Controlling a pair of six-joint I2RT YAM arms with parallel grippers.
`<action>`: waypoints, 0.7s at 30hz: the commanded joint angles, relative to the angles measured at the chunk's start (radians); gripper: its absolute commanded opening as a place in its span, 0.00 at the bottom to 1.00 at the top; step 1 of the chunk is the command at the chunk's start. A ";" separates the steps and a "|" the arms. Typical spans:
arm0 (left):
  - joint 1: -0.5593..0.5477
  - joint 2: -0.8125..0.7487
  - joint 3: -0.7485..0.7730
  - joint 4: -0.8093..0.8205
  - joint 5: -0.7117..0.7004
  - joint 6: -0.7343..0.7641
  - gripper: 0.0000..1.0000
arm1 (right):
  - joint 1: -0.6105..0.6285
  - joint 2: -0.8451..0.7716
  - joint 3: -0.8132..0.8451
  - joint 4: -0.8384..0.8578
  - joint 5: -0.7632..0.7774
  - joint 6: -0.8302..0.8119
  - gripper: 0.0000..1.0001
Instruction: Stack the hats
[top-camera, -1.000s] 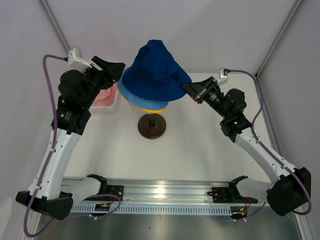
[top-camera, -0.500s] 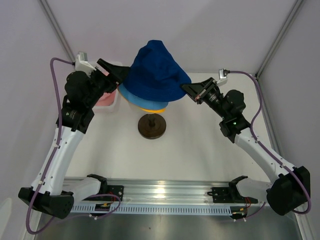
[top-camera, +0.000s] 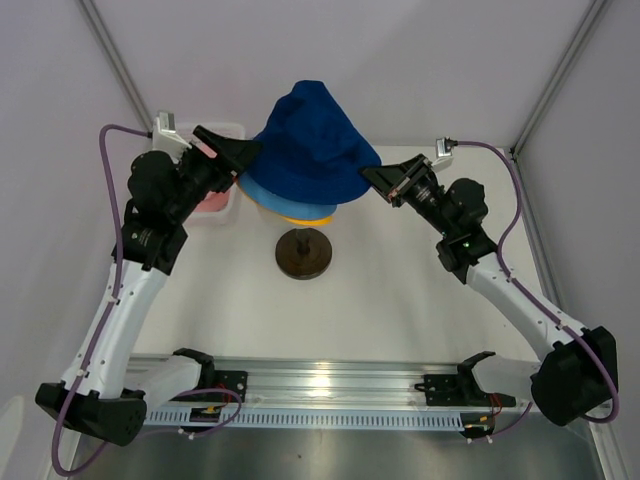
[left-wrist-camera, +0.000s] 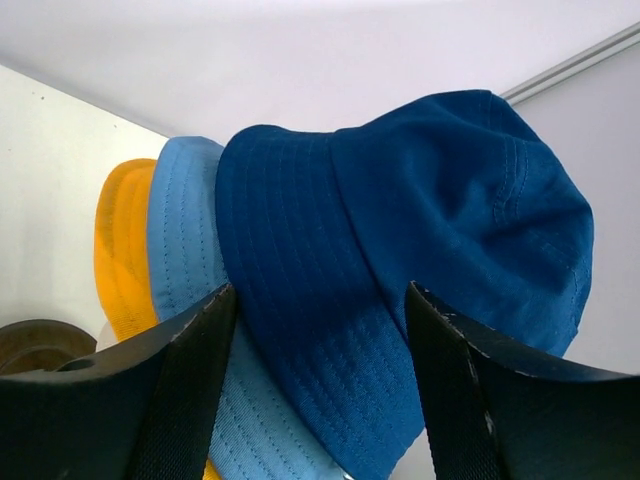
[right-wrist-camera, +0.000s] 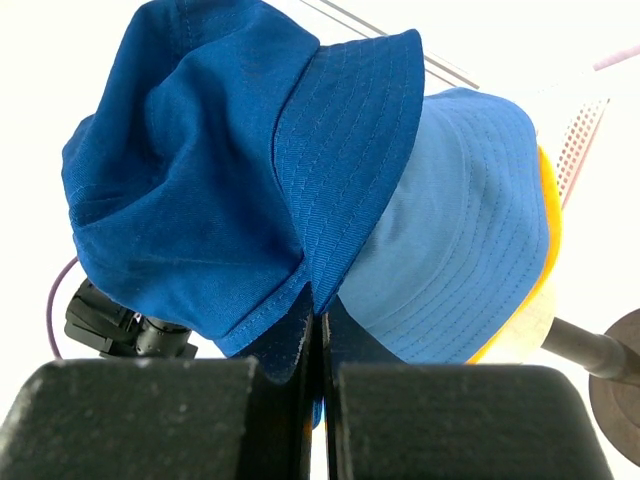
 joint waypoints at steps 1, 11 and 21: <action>0.004 -0.011 -0.022 0.051 0.067 -0.051 0.70 | 0.009 0.016 -0.006 0.025 0.006 0.000 0.00; 0.005 -0.045 -0.050 0.145 0.027 -0.102 0.16 | 0.020 0.027 -0.004 0.025 0.008 -0.005 0.00; 0.005 -0.090 -0.015 0.067 -0.144 0.082 0.01 | 0.022 0.041 -0.029 -0.003 0.040 -0.008 0.00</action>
